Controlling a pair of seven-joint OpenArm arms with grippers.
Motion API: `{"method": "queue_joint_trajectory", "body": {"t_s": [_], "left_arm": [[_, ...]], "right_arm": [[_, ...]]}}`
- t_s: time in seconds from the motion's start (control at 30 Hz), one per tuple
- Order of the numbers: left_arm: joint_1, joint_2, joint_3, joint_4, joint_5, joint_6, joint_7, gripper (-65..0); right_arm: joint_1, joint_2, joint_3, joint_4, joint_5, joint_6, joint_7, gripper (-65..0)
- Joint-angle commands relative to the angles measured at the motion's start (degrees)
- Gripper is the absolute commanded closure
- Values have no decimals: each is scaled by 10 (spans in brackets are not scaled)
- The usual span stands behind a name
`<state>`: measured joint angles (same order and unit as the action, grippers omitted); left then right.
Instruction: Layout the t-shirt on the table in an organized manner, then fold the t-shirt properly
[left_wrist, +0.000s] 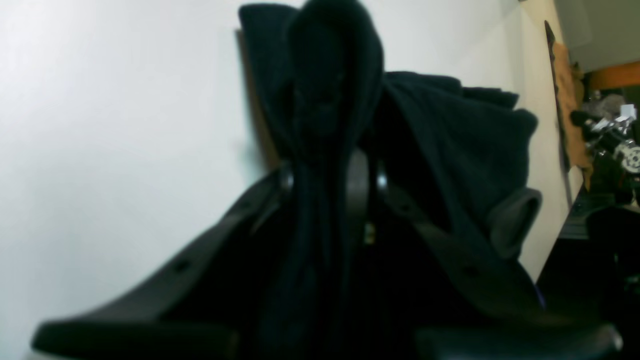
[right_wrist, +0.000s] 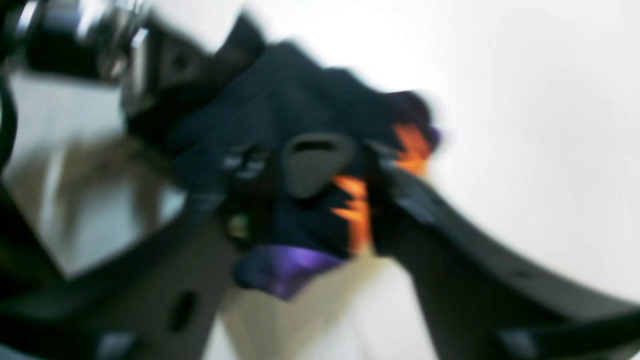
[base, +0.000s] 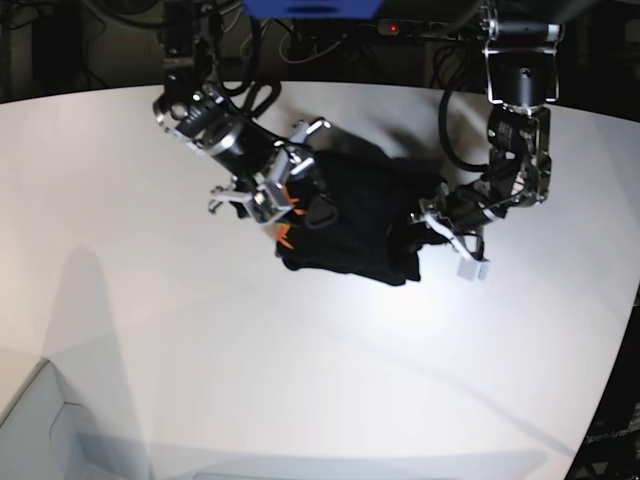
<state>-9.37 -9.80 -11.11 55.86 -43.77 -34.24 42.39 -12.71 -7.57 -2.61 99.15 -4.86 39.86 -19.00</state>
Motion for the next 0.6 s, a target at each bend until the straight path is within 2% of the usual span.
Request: {"method": "queue_joint_trajectory", "body": {"t_s": [0.0, 0.1, 0.43, 0.5, 0.57], "left_arm": [[-1, -7, 0, -2, 33, 25, 15, -2], [1, -7, 0, -2, 33, 25, 15, -2], [2, -5, -1, -2, 33, 25, 15, -2], [0, -5, -1, -2, 33, 25, 15, -2], [-1, -6, -1, -2, 33, 25, 15, -2]], "right_arm": [[14, -4, -1, -6, 5, 1, 13, -362], [38, -5, -1, -49, 4, 1, 16, -410], [64, -1, 1, -118, 3, 1, 16, -409], [65, -1, 1, -122, 4, 1, 16, -389], [65, -1, 1, -122, 4, 1, 16, -318]]}}
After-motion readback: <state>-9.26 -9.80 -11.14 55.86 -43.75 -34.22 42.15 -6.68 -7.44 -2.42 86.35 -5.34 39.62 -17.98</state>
